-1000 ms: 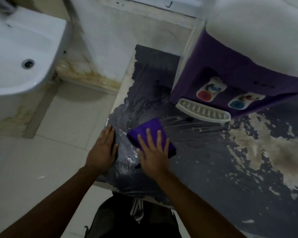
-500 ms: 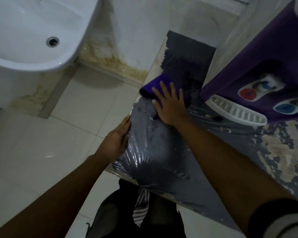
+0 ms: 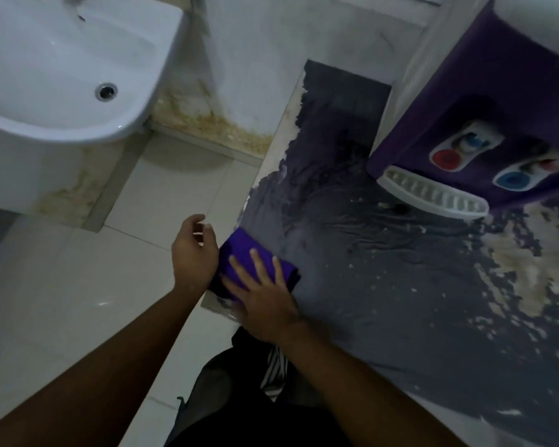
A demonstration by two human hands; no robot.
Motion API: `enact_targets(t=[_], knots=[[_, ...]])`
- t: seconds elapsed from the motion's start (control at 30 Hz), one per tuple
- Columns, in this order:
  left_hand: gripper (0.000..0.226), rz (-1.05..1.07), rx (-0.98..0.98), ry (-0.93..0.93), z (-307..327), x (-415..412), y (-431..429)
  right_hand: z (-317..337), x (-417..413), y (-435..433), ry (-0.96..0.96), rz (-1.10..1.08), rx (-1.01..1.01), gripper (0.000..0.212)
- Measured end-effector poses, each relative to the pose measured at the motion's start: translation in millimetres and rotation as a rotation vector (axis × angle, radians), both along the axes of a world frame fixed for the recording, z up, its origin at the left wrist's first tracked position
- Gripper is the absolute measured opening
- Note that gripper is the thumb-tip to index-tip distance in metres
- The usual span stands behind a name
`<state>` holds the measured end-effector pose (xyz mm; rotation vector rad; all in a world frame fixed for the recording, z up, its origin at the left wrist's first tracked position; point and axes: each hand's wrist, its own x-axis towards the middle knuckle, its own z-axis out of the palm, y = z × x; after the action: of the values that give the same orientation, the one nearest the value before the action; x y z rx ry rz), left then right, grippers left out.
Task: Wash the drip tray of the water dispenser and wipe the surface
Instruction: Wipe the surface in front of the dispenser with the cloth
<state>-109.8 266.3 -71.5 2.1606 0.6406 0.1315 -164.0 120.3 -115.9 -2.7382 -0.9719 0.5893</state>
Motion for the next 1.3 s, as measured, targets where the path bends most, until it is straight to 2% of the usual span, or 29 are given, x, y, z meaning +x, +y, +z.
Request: enact_targets(t=[0.07,0.13,0.2,0.3,0.47,0.7,0.93,1.1,1.3], knots=[[0.028,-0.097,-0.011,0.015,1,-1,-10,-5,-19,-18,-0.015,0.086,0.018,0.055],[0.023,-0.284,-0.014,-0.007,0,-2,-23,-8,-28,-42,-0.027,0.132,0.022,0.054],[0.021,-0.446,0.004,-0.032,-1,-1,-41,-9,-34,-70,-0.051,0.089,0.011,0.053],[0.026,-0.655,0.041,-0.046,-1,0,-78,-9,-46,-118,-0.03,-0.113,-0.001,0.055],[0.034,-0.936,0.087,-0.09,-8,-4,-137,-6,-66,-200,-0.008,-0.608,-0.067,0.059],[0.036,-1.049,0.104,-0.047,-17,2,-210,-2,-64,-304,-0.016,-1.083,-0.145,0.062],[0.037,-1.135,0.108,-0.063,-14,32,-278,-8,-7,-360,-0.038,-1.283,-0.098,0.061],[0.042,-1.079,0.155,-0.069,-11,47,-300,-9,41,-400,-0.04,-1.343,-0.066,0.062],[0.041,-0.989,0.18,-0.061,-19,60,-293,-5,103,-436,-0.013,-1.312,-0.07,0.061]])
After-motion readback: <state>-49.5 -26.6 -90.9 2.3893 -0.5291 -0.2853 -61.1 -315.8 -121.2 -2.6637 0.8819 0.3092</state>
